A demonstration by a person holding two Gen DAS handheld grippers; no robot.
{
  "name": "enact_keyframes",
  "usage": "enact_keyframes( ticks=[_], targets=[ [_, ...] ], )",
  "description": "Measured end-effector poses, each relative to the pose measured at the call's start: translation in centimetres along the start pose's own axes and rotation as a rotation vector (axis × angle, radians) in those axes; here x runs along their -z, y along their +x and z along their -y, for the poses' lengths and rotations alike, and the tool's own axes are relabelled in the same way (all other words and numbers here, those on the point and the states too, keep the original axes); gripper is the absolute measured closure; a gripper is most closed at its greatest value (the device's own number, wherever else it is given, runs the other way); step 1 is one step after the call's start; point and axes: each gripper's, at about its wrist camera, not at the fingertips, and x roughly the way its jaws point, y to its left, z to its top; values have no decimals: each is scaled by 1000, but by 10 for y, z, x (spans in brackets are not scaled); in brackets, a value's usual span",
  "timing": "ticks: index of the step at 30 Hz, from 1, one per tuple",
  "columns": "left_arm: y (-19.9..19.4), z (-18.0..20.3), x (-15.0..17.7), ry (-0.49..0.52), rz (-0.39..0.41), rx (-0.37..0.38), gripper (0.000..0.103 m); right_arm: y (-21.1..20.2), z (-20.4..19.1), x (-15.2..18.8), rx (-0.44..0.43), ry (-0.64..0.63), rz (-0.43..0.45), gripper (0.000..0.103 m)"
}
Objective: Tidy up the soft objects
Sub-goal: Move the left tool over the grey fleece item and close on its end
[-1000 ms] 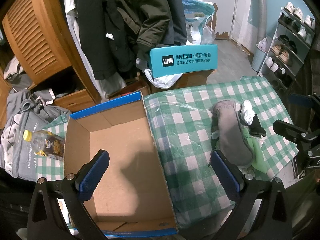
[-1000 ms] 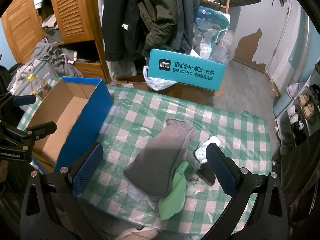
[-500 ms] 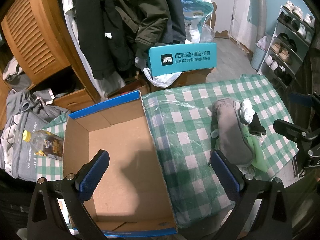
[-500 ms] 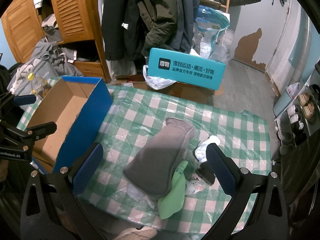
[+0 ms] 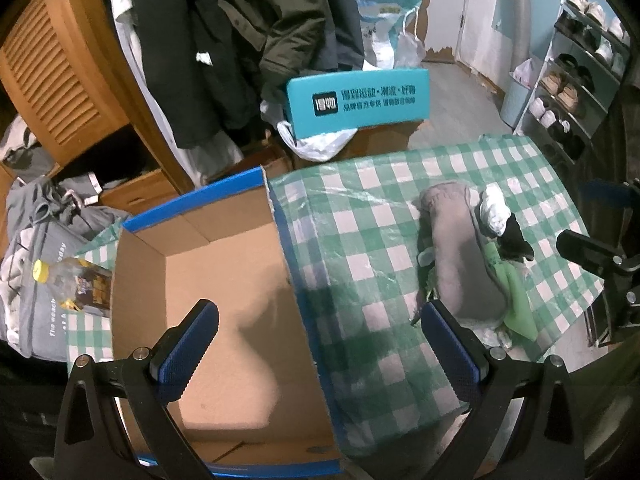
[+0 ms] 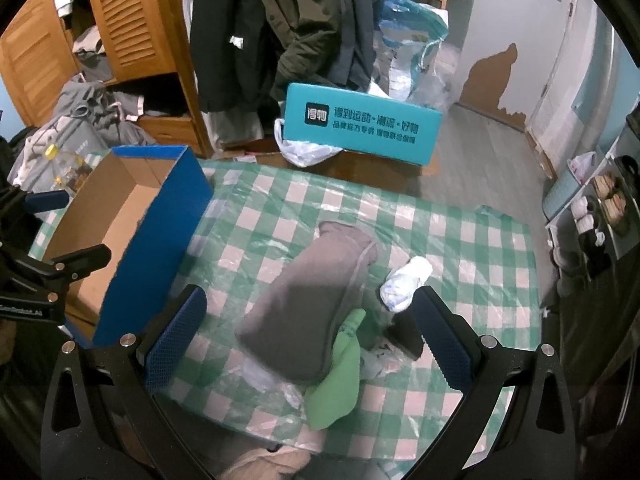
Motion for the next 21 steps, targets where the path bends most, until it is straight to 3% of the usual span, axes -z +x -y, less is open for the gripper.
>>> enact_keyframes(
  ticks=[12, 21],
  targets=[
    [23, 18, -15, 8, -88, 40, 1, 10, 29, 1, 26, 34, -34, 2],
    [41, 40, -38, 44, -176, 125, 1, 26, 68, -1, 21, 95, -137, 2]
  ],
)
